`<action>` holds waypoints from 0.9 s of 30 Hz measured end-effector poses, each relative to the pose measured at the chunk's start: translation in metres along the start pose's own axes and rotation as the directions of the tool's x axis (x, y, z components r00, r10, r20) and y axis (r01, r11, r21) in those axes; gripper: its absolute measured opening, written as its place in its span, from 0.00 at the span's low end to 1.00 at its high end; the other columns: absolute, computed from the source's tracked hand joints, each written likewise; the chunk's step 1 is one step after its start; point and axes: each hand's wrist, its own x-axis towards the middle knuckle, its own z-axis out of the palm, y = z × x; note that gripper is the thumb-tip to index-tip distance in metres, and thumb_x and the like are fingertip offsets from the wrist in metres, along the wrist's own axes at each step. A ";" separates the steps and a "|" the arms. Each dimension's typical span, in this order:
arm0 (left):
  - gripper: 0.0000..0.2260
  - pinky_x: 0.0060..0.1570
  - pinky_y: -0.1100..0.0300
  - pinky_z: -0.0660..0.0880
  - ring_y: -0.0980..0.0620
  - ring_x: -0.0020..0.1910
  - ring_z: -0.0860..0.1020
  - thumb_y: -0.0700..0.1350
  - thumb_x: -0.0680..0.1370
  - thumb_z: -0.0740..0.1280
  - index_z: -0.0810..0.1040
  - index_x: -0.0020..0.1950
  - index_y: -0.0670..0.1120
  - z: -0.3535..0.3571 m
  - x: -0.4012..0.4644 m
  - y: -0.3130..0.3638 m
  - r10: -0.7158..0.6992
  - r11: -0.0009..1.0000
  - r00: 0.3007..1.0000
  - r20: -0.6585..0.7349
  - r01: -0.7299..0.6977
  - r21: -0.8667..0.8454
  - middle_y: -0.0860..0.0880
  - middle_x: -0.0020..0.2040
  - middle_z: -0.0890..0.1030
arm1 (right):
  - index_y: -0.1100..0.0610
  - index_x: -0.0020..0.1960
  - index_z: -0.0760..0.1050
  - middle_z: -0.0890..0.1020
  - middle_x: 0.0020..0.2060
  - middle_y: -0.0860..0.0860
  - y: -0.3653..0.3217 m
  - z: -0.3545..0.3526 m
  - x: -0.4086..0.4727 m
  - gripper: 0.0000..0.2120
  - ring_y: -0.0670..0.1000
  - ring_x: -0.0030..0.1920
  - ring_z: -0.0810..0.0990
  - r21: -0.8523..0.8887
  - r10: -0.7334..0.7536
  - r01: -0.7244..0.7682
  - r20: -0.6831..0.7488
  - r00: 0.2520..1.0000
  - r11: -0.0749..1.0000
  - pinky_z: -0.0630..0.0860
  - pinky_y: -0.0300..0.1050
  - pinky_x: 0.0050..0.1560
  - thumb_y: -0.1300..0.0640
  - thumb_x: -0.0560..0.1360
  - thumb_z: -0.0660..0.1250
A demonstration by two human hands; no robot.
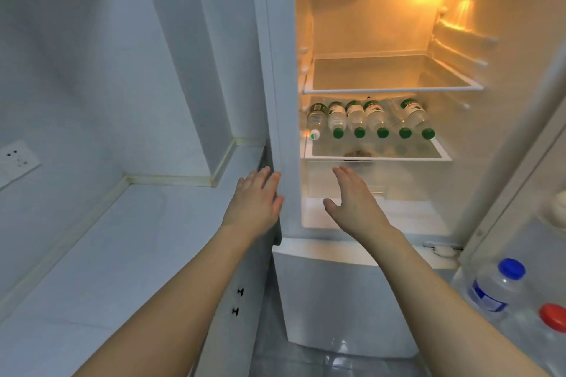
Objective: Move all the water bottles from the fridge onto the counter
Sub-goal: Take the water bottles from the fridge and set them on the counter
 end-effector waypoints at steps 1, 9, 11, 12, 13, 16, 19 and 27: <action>0.23 0.72 0.44 0.57 0.43 0.74 0.60 0.51 0.82 0.56 0.61 0.76 0.45 0.001 0.005 0.004 0.006 1.000 1.000 -0.003 -0.006 0.003 0.44 0.76 0.62 | 0.58 0.78 0.55 0.57 0.78 0.53 0.004 -0.001 0.003 0.32 0.52 0.78 0.52 0.001 0.000 0.000 -0.008 1.000 1.000 0.52 0.46 0.76 0.54 0.78 0.64; 0.24 0.74 0.49 0.55 0.43 0.75 0.60 0.52 0.82 0.56 0.59 0.77 0.45 0.018 0.054 0.049 0.058 0.997 0.998 -0.016 -0.059 -0.054 0.43 0.77 0.61 | 0.57 0.78 0.56 0.59 0.77 0.52 0.049 -0.013 0.037 0.32 0.52 0.77 0.55 0.010 0.055 -0.054 -0.045 0.997 0.998 0.55 0.47 0.76 0.53 0.78 0.65; 0.24 0.74 0.51 0.55 0.44 0.75 0.58 0.51 0.83 0.56 0.58 0.77 0.46 0.021 0.064 0.059 0.078 0.993 0.997 -0.002 -0.078 -0.086 0.44 0.77 0.59 | 0.57 0.78 0.56 0.59 0.77 0.52 0.056 -0.013 0.046 0.32 0.52 0.77 0.55 0.009 0.064 -0.063 -0.054 0.997 0.998 0.54 0.47 0.76 0.54 0.78 0.65; 0.24 0.74 0.51 0.55 0.44 0.75 0.58 0.51 0.83 0.56 0.58 0.77 0.46 0.024 0.071 0.063 0.090 0.990 0.996 0.006 -0.089 -0.106 0.45 0.78 0.59 | 0.57 0.78 0.56 0.59 0.77 0.52 0.060 -0.014 0.051 0.32 0.52 0.77 0.55 0.002 0.071 -0.071 -0.060 0.996 0.998 0.54 0.47 0.76 0.53 0.78 0.65; 0.24 0.74 0.51 0.57 0.44 0.75 0.58 0.51 0.83 0.56 0.58 0.77 0.46 0.028 0.080 0.067 0.099 0.987 0.995 0.013 -0.097 -0.125 0.45 0.78 0.59 | 0.56 0.78 0.56 0.59 0.77 0.51 0.064 -0.014 0.057 0.32 0.52 0.77 0.55 -0.007 0.078 -0.079 -0.067 0.995 0.997 0.54 0.47 0.76 0.53 0.78 0.65; 0.23 0.65 0.48 0.70 0.43 0.71 0.64 0.51 0.82 0.57 0.58 0.76 0.47 0.041 0.107 0.075 0.066 0.985 0.997 0.029 -0.061 -0.161 0.45 0.76 0.61 | 0.56 0.77 0.56 0.60 0.77 0.52 0.075 -0.015 0.078 0.32 0.52 0.76 0.57 -0.027 0.089 -0.091 -0.077 0.993 0.995 0.56 0.47 0.76 0.53 0.78 0.65; 0.22 0.55 0.48 0.76 0.42 0.62 0.73 0.51 0.82 0.57 0.59 0.74 0.46 0.050 0.139 0.082 0.024 0.985 0.999 0.042 -0.017 -0.172 0.45 0.73 0.65 | 0.55 0.74 0.62 0.65 0.74 0.51 0.086 -0.017 0.102 0.28 0.52 0.74 0.63 -0.016 0.093 -0.095 -0.116 0.989 0.995 0.61 0.46 0.73 0.53 0.77 0.67; 0.22 0.52 0.51 0.75 0.41 0.60 0.75 0.50 0.82 0.56 0.60 0.74 0.43 0.064 0.224 0.088 -0.210 0.947 0.973 0.094 0.226 -0.227 0.43 0.70 0.69 | 0.56 0.71 0.66 0.74 0.66 0.52 0.095 -0.015 0.182 0.23 0.52 0.64 0.72 0.071 0.201 -0.196 -0.070 0.977 0.978 0.69 0.46 0.65 0.55 0.78 0.66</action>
